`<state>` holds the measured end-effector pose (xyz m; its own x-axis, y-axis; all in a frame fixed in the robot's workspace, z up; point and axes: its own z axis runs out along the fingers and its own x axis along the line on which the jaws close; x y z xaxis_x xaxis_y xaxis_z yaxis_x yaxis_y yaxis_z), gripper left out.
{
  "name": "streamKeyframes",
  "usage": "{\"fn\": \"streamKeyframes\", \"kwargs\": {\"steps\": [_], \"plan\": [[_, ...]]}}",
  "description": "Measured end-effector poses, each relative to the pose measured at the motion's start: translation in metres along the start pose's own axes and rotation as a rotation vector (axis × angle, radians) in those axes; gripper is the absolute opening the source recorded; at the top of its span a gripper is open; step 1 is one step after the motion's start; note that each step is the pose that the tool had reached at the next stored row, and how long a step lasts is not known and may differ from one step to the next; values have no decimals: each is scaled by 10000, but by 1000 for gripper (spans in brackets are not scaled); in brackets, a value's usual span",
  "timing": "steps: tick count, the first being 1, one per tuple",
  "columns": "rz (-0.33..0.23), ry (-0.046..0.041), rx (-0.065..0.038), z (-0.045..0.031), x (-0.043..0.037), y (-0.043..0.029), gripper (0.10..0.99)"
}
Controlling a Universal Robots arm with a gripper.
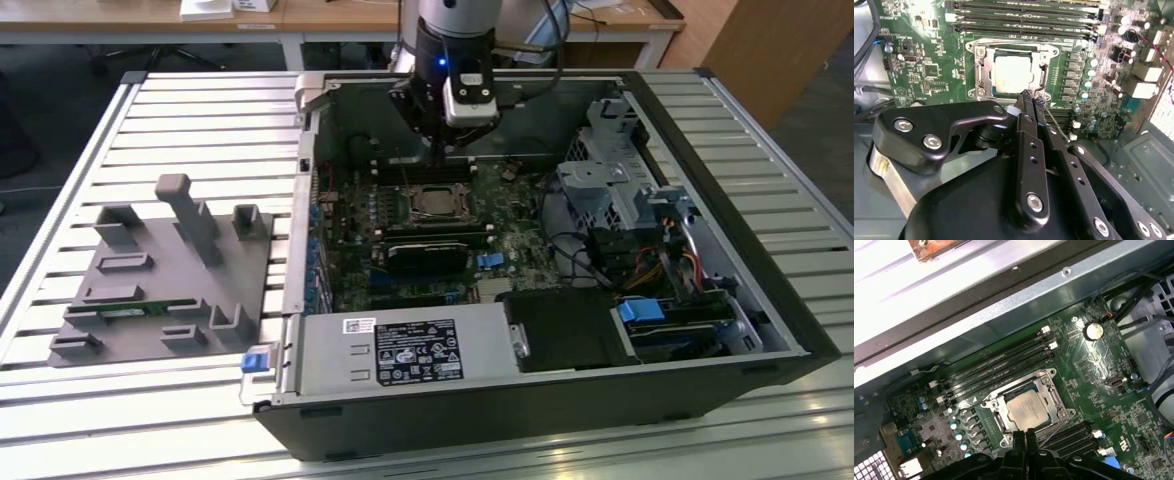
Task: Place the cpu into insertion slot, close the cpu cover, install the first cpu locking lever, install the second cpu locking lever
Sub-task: 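Install the first cpu locking lever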
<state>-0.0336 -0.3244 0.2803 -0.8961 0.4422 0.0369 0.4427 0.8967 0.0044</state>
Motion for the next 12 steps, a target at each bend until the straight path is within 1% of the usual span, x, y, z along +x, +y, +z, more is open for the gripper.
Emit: {"fn": "streamKeyframes", "kwargs": {"steps": [6,12], "plan": [[-902,-127,-40,0,0,0,153],[-1650,-215,-58,7,-1,0,153]]}}
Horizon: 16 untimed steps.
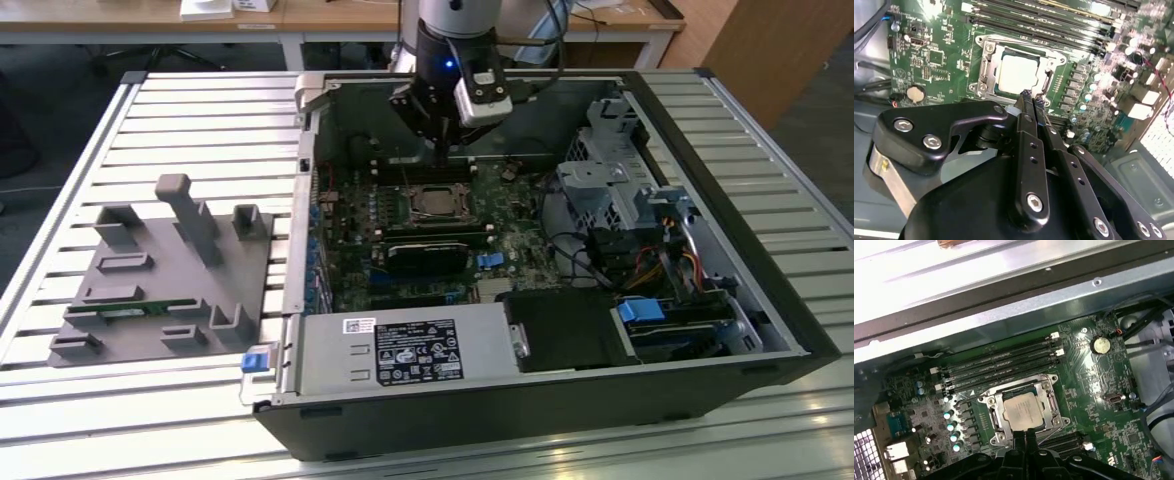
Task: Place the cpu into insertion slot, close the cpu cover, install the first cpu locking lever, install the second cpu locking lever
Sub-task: 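Install the first cpu locking lever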
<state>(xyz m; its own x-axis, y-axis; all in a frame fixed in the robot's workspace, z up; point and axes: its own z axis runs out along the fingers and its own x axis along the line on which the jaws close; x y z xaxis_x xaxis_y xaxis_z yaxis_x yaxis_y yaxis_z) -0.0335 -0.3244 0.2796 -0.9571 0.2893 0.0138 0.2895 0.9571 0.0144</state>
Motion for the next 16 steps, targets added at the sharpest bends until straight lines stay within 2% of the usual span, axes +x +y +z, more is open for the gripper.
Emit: {"fn": "streamKeyframes", "kwargs": {"steps": [4,6,16], "plan": [[-694,-10,4,4,0,0,153],[-1052,-8,8,5,0,0,106],[-2379,12,24,6,0,0,106]]}}
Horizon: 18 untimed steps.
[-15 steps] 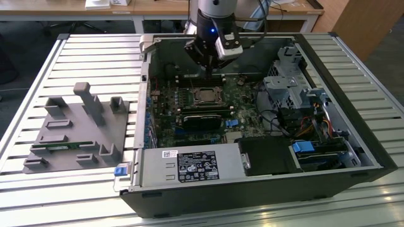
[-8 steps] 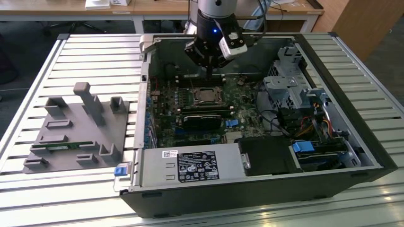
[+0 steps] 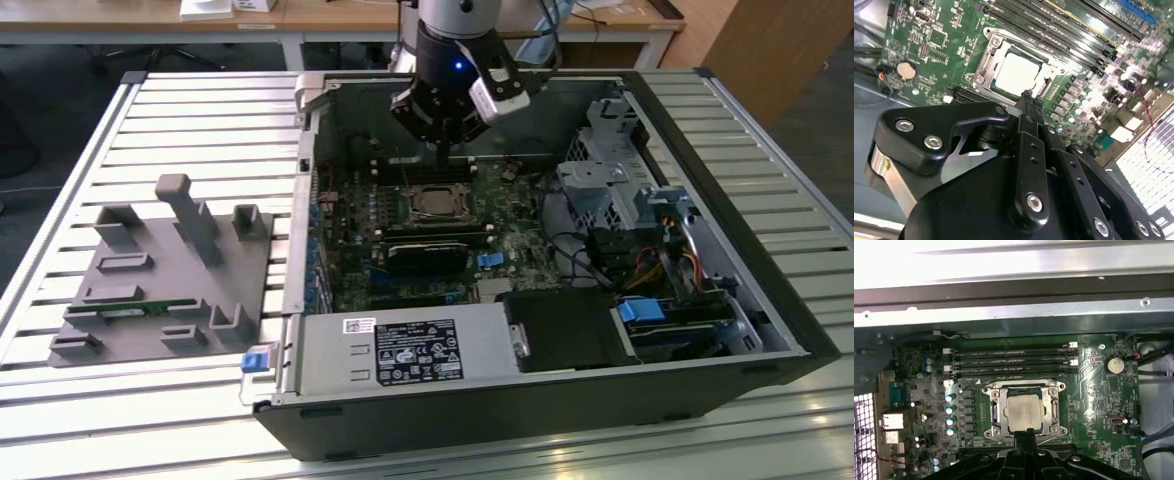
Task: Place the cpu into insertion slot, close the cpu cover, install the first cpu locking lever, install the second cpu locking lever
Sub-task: 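Install the first cpu locking lever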
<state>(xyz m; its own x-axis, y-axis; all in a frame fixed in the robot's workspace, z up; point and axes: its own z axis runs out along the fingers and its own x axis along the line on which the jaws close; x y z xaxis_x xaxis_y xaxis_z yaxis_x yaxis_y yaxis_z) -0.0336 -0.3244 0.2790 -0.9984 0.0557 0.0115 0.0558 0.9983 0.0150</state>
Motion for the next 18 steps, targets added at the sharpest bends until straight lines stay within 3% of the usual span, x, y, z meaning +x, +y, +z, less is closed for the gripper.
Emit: {"fn": "streamKeyframes", "kwargs": {"steps": [18], "plan": [[-1712,26,20,0,1,0,106]]}}
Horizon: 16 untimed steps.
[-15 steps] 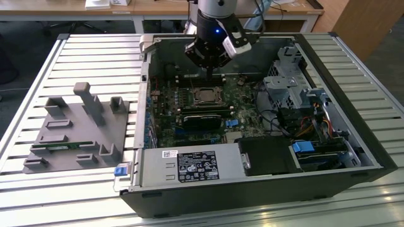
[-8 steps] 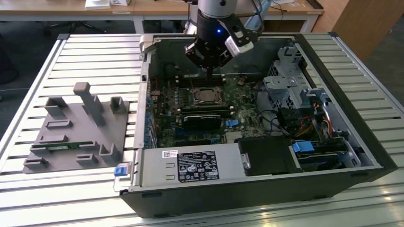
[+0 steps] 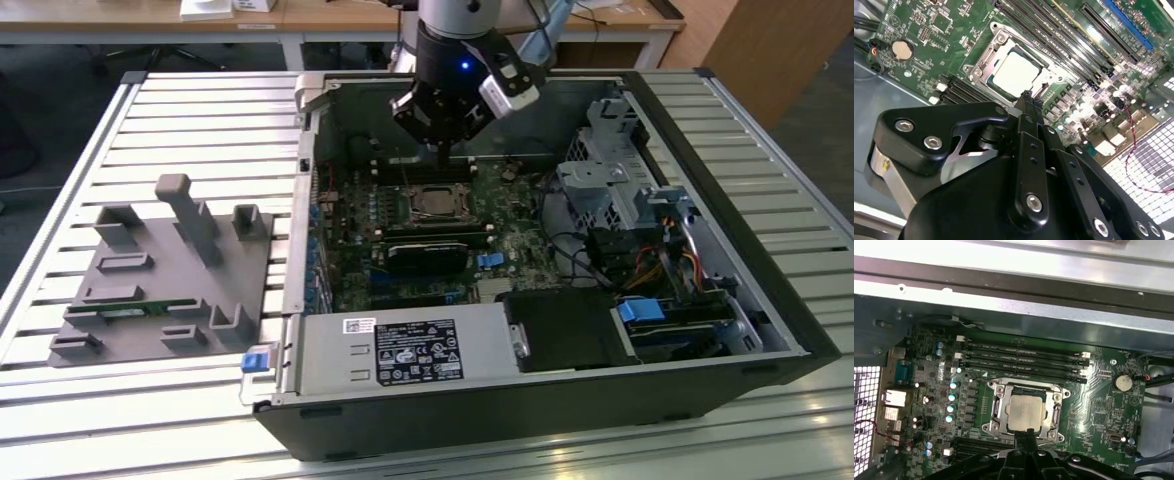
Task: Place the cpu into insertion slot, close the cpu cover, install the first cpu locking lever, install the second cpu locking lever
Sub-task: 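Install the first cpu locking lever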
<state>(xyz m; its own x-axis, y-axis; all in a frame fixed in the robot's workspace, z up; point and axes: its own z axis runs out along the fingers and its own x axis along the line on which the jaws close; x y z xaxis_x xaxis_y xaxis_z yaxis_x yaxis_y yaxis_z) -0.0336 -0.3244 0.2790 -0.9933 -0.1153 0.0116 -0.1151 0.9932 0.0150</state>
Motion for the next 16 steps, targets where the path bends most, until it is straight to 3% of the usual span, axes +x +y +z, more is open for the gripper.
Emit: {"fn": "streamKeyframes", "kwargs": {"steps": [16], "plan": [[-48,-1,-1,4,128,15,106]]}}
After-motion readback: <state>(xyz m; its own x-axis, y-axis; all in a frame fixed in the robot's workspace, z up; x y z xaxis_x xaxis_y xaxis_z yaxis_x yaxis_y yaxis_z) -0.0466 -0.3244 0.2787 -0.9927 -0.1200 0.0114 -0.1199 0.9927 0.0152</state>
